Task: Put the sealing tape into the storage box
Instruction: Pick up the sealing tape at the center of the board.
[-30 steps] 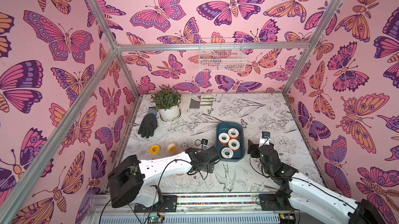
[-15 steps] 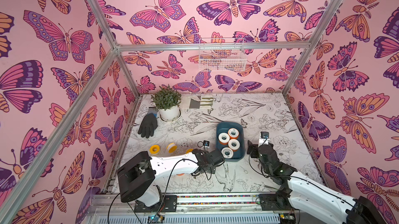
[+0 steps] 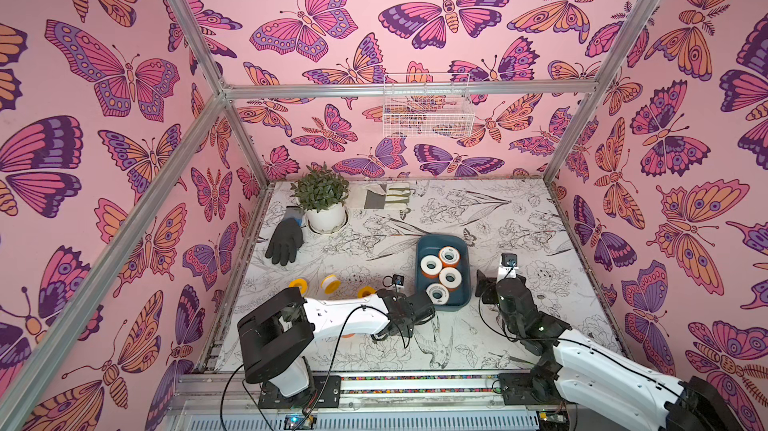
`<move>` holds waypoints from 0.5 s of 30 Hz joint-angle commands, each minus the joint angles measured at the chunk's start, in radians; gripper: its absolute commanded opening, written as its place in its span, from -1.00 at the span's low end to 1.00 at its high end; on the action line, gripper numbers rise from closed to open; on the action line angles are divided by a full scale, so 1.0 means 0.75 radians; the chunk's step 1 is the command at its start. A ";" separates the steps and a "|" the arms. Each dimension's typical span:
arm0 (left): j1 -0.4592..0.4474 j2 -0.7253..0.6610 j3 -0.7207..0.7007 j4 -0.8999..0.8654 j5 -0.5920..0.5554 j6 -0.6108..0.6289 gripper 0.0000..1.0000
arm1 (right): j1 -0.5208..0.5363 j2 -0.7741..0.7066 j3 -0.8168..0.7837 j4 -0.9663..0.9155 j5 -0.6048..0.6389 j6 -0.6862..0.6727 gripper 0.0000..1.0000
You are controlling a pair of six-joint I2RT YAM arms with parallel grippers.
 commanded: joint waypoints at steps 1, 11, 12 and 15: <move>-0.009 0.016 -0.021 -0.004 -0.008 -0.007 0.74 | -0.006 0.004 0.047 -0.012 0.009 0.009 0.73; -0.009 -0.025 -0.041 -0.008 0.003 0.002 0.30 | -0.007 0.007 0.049 -0.013 0.009 0.009 0.72; -0.010 -0.035 -0.042 -0.007 0.005 0.004 0.27 | -0.006 0.004 0.049 -0.015 0.011 0.011 0.72; -0.009 -0.067 -0.040 -0.013 0.017 0.021 0.25 | -0.005 0.005 0.047 -0.015 0.013 0.012 0.71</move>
